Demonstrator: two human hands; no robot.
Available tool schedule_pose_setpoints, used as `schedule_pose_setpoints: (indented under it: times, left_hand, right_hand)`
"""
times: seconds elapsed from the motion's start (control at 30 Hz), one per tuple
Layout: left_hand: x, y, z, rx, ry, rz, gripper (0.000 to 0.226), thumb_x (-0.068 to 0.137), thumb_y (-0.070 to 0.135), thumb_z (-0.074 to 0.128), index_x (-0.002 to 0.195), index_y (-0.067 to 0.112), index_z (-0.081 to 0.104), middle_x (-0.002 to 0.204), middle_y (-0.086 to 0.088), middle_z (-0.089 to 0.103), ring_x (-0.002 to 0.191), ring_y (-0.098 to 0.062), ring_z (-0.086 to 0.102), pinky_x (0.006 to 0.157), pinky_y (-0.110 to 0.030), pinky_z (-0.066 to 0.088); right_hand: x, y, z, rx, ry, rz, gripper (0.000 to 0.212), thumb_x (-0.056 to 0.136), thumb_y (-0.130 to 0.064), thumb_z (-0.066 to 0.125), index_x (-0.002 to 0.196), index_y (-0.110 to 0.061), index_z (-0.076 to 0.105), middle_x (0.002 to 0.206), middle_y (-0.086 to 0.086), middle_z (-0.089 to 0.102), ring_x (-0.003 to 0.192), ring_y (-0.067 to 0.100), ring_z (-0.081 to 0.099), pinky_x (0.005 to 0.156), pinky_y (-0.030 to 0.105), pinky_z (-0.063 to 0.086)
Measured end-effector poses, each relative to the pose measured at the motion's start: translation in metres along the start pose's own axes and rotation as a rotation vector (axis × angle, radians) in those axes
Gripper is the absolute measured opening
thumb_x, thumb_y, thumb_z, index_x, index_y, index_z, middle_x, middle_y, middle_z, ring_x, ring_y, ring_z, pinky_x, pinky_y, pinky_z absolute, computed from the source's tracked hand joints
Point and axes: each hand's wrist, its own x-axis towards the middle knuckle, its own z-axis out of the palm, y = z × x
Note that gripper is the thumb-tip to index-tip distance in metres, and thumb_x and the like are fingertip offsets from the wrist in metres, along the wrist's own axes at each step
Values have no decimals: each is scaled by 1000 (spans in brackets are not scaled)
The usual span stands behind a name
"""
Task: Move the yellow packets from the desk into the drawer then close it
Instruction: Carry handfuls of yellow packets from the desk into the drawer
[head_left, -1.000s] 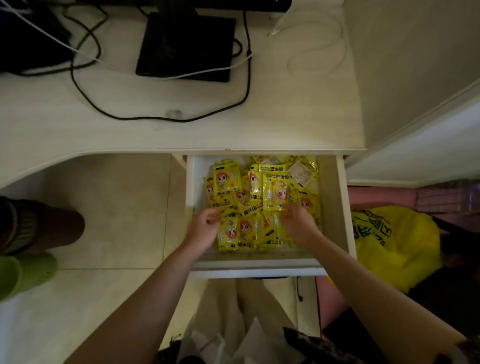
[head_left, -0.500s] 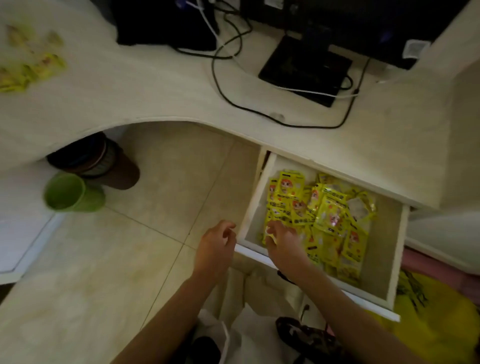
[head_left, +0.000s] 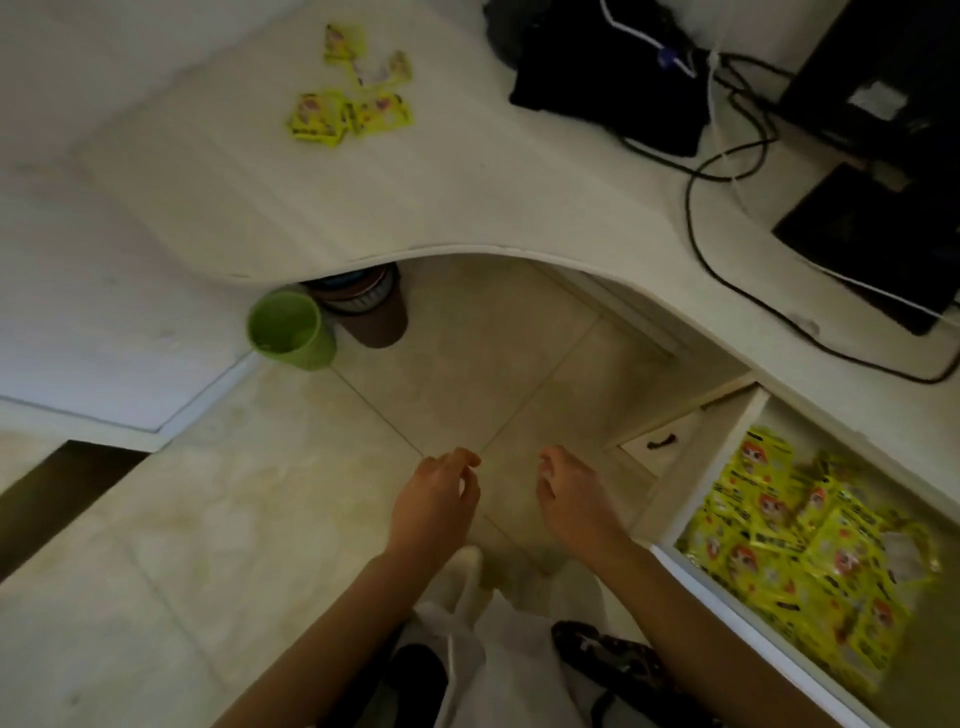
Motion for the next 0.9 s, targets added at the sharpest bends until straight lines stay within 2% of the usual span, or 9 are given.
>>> schedule_pose_setpoints:
  times: [0.3, 0.4, 0.6, 0.73, 0.9]
  left_hand:
    - [66, -75, -80, 28, 128, -109, 21, 95, 24, 49, 113, 25, 59, 104, 5, 64, 93, -9, 56, 77, -21, 44]
    - [95, -87, -97, 7, 167, -149, 19, 95, 23, 50, 112, 24, 60, 104, 2, 65, 96, -13, 58, 78, -25, 47]
    - [166, -88, -125, -29, 260, -215, 20, 94, 23, 52, 111, 20, 63, 103, 2, 65, 99, -16, 58, 78, -24, 43]
    - [211, -84, -143, -44, 288, -232, 19, 94, 21, 52, 109, 18, 64, 104, 0, 66, 101, -18, 59, 81, -28, 46]
    - [269, -78, -166, -46, 293, -237, 20, 95, 22, 51, 110, 18, 63, 103, -1, 67, 100, -16, 59, 80, -27, 46]
  right_hand:
    - [77, -105, 14, -63, -1, -110, 39, 99, -20, 40, 137, -14, 42, 133, 4, 54, 118, 17, 55, 93, 27, 47]
    - [111, -127, 8, -98, 15, -149, 37, 99, -22, 39, 135, -14, 44, 129, 6, 56, 113, 19, 56, 90, 28, 46]
    - [186, -165, -12, -179, 6, -236, 40, 100, -23, 37, 138, -13, 43, 131, 8, 56, 119, 23, 54, 96, 30, 42]
    - [237, -187, -33, -225, -24, -259, 41, 96, -20, 42, 136, -12, 44, 130, 13, 57, 119, 30, 54, 98, 37, 43]
    - [293, -217, -62, -225, -47, -336, 38, 97, -19, 42, 134, -12, 46, 128, 10, 56, 115, 26, 55, 94, 37, 46]
